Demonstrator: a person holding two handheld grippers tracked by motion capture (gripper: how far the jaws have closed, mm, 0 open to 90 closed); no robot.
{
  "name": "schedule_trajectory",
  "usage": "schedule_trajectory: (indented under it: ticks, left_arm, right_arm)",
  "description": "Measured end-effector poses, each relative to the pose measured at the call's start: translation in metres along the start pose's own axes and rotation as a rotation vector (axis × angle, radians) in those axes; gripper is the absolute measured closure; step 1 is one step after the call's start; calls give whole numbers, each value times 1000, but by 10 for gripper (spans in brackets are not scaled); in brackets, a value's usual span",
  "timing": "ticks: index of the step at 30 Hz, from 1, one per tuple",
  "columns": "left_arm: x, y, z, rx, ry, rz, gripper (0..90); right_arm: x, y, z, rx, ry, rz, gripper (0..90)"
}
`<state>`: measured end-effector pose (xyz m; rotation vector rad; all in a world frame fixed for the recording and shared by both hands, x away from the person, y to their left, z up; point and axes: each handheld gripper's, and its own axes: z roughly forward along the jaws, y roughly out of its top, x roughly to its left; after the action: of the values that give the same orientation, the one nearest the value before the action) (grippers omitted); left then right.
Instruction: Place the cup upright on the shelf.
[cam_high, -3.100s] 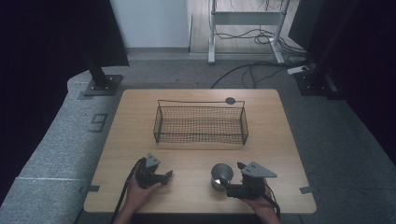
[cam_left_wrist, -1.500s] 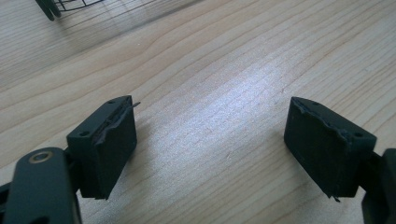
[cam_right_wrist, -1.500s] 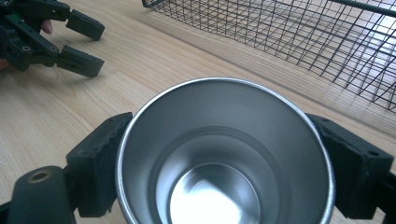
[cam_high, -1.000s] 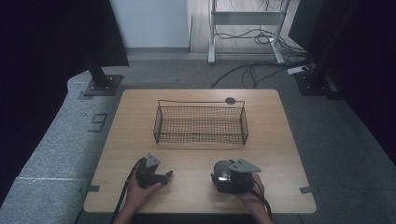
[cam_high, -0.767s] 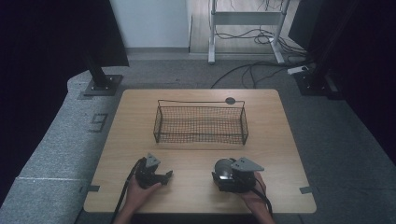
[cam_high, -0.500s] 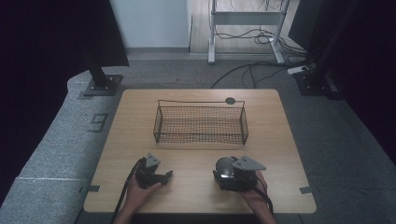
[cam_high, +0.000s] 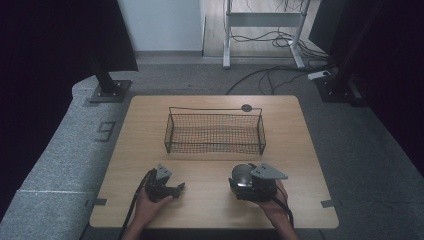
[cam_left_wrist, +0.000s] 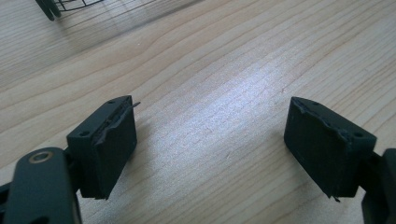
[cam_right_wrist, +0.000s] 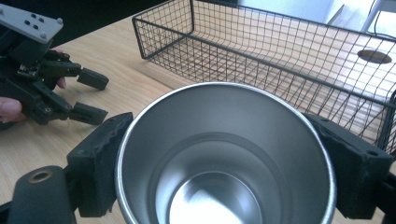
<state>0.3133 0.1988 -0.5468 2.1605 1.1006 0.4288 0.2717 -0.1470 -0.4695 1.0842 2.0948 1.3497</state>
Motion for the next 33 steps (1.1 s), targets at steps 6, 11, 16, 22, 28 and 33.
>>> schedule_trajectory:
  ticks: [6,11,16,22,28,33]
  left_arm:
    - [0,0,0,2,1,2,171]
    - [0,0,0,2,0,2,171]
    - [0,0,0,2,0,2,170]
    - [0,0,0,2,0,2,171]
    - [0,0,0,2,0,2,171]
    - [0,0,0,2,1,2,171]
  right_arm:
    - [0,11,0,-11,1,-16,133]
    - [-2,17,-1,-22,0,-14,133]
    - [-5,20,-3,-27,-5,-10,133]
    - [-8,24,-4,-34,-10,-8,133]
    - [-9,30,-3,-35,-12,-14,133]
    - [-10,36,-1,-37,-11,-16,133]
